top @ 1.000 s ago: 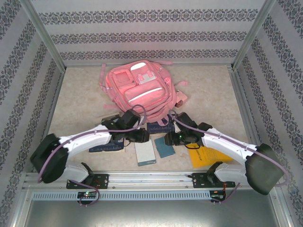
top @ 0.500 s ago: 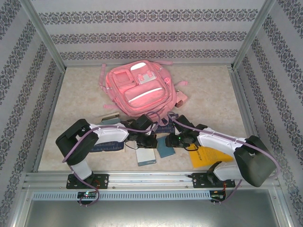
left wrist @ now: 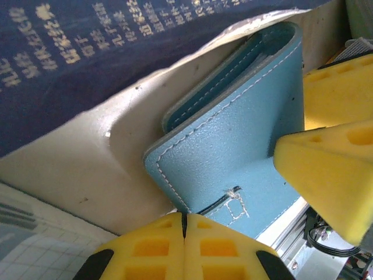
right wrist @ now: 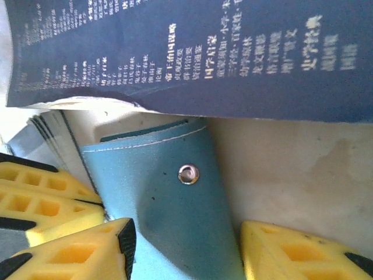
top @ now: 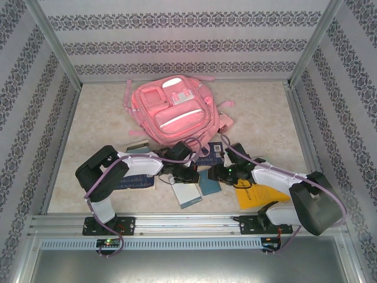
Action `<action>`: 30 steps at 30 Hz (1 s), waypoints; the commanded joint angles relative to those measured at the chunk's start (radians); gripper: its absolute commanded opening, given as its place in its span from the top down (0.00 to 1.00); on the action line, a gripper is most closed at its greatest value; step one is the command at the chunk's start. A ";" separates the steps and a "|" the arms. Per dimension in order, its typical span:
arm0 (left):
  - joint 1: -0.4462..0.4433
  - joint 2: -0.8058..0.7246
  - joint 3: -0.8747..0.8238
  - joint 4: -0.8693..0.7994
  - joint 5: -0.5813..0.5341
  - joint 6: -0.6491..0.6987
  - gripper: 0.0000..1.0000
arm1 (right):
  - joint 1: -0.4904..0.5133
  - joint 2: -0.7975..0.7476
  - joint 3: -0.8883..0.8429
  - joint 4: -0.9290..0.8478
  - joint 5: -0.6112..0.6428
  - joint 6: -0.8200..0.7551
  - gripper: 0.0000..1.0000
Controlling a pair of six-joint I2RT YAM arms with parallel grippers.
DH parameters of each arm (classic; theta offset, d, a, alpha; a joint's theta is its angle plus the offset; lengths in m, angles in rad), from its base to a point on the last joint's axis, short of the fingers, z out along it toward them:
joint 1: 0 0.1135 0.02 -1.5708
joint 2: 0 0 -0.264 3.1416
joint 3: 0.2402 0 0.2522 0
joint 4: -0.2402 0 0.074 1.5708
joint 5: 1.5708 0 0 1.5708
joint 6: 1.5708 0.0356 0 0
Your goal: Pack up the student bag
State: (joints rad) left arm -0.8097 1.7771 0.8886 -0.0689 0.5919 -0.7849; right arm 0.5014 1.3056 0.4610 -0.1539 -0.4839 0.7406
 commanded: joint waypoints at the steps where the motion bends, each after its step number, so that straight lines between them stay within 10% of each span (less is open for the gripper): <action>1: 0.014 0.041 -0.016 0.004 -0.044 -0.002 0.99 | 0.010 0.030 -0.036 0.215 -0.236 0.056 0.49; 9: 0.017 0.039 -0.039 0.022 -0.041 -0.006 1.00 | 0.005 0.015 -0.033 0.200 -0.259 0.043 0.55; 16: 0.048 -0.050 -0.050 -0.018 -0.056 0.003 1.00 | -0.047 -0.049 -0.045 0.066 -0.064 -0.007 0.84; 24: 0.050 -0.248 0.253 -0.468 -0.229 0.285 0.49 | -0.069 -0.230 -0.042 0.004 -0.045 0.004 0.93; 30: 0.077 -0.129 0.591 -0.727 -0.440 0.520 0.42 | -0.075 -0.275 -0.018 -0.001 -0.069 0.012 0.93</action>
State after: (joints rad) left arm -0.7570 1.5826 1.3861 -0.5823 0.3031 -0.4450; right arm 0.4335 1.0496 0.4179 -0.1383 -0.5465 0.7536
